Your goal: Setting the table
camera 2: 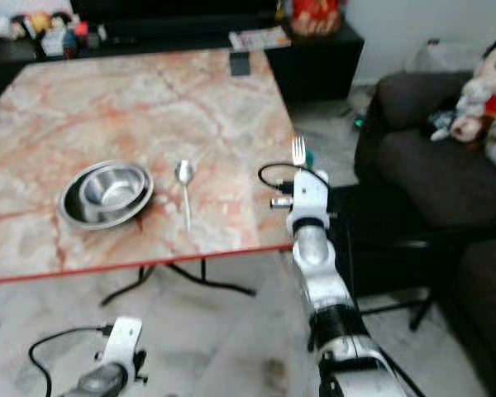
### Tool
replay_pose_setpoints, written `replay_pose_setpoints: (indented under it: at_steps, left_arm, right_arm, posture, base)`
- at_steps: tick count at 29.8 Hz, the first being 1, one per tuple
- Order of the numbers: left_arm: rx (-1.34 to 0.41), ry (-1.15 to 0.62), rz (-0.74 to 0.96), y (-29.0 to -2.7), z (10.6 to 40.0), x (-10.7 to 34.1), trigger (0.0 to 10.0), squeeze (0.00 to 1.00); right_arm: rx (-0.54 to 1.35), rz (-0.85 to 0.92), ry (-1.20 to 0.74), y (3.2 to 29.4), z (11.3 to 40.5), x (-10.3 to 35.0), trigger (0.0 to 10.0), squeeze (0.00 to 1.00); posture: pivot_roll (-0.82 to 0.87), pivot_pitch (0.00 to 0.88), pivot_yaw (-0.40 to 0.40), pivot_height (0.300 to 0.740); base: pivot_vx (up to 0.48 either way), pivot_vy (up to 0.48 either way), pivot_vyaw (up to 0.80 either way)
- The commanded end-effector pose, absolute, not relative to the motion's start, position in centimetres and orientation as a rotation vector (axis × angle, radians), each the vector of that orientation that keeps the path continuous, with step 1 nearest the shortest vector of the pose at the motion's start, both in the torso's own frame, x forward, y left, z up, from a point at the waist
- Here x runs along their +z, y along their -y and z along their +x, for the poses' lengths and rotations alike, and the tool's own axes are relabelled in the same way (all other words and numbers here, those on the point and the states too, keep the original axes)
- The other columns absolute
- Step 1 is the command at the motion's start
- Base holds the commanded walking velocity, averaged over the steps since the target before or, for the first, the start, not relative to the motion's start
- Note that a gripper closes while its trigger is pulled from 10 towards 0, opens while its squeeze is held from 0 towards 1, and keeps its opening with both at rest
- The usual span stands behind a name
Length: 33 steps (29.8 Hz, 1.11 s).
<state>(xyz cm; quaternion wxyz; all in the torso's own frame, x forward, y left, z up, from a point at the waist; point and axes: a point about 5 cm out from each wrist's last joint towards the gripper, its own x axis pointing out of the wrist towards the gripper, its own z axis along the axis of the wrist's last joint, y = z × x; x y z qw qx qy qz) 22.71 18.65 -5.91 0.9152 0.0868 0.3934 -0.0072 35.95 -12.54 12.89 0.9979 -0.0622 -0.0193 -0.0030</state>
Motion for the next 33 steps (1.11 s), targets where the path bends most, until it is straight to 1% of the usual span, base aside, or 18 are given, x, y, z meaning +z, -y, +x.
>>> replay_pose_setpoints:
  at_steps: [1,7,23,33]
  left_arm:
    - [-0.004,-0.835,0.179,-19.0,22.0,-6.3,10.0,0.0]
    - [-0.001,-0.835,0.175,-18.9,21.9,-6.4,10.0,0.0]
    - [-0.018,-0.834,0.192,-18.9,22.0,-6.3,10.0,0.0]
    - [-0.019,-0.832,0.194,-18.9,22.1,-6.3,10.0,0.0]
  right_arm:
    - [0.029,-0.133,0.04,11.8,35.8,12.9,10.0,0.0]
    - [0.046,-0.13,0.024,11.3,35.4,12.4,10.0,0.0]
    - [0.087,-0.121,0.023,10.4,35.2,12.3,10.0,0.0]
    - [0.084,-0.119,0.018,10.5,35.2,12.2,10.0,0.0]
  posture:
    - [-0.01,0.131,-0.006,0.74]
    - [-0.01,0.125,-0.008,0.74]
    - [-0.01,0.09,-0.006,0.74]
    - [-0.01,0.098,-0.004,0.74]
  base:
    - [0.0,0.0,0.0]
    - [0.041,0.0,0.0]
    - [0.31,0.0,0.0]
    - [0.295,0.0,0.0]
